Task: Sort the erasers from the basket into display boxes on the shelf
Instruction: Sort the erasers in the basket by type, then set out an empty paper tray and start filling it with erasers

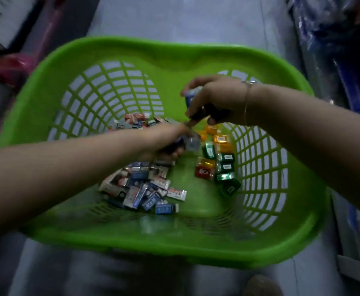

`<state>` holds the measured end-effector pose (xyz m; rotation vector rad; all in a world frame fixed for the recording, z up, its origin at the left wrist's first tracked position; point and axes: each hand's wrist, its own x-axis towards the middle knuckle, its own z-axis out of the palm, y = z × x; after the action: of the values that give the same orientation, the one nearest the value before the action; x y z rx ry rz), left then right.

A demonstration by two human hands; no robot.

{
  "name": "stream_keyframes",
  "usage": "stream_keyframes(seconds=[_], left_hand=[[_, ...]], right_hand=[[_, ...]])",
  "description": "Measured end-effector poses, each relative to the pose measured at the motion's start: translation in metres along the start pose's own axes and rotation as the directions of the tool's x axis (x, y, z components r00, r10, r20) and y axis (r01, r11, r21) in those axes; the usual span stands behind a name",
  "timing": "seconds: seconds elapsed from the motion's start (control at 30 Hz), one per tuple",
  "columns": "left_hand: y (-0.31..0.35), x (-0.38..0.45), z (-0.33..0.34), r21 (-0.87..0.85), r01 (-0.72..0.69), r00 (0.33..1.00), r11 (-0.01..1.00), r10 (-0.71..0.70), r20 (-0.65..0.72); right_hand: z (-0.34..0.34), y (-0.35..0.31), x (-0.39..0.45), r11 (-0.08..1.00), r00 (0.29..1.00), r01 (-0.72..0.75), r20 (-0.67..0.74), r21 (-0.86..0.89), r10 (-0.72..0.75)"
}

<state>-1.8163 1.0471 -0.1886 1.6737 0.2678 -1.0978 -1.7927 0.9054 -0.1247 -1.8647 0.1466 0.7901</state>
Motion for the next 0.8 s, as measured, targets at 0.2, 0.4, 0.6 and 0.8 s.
stream_keyframes(seconds=[0.2, 0.4, 0.6, 0.8], left_hand=[[0.074, -0.125, -0.038, -0.740, -0.123, 0.986, 0.661, -0.003, -0.167], [0.167, -0.300, -0.025, -0.764, -0.359, 0.923, 0.536, 0.085, -0.375], [0.287, -0.507, -0.031, -0.587, -0.590, 0.778, 0.554, 0.195, -0.598], [0.370, -0.673, -0.028, -0.415, -0.657, 0.670, 0.629, 0.236, -0.704]], right_hand=[[0.008, -0.083, -0.068, 0.822, 0.986, -0.029, -0.119, 0.568, 0.117], [0.014, -0.237, -0.190, 0.775, 0.995, 0.042, -0.096, 0.631, 0.025], [-0.016, -0.432, -0.332, 0.872, 0.979, 0.188, -0.014, 0.452, -0.204], [-0.025, -0.582, -0.437, 0.889, 0.923, 0.343, 0.068, 0.303, -0.379]])
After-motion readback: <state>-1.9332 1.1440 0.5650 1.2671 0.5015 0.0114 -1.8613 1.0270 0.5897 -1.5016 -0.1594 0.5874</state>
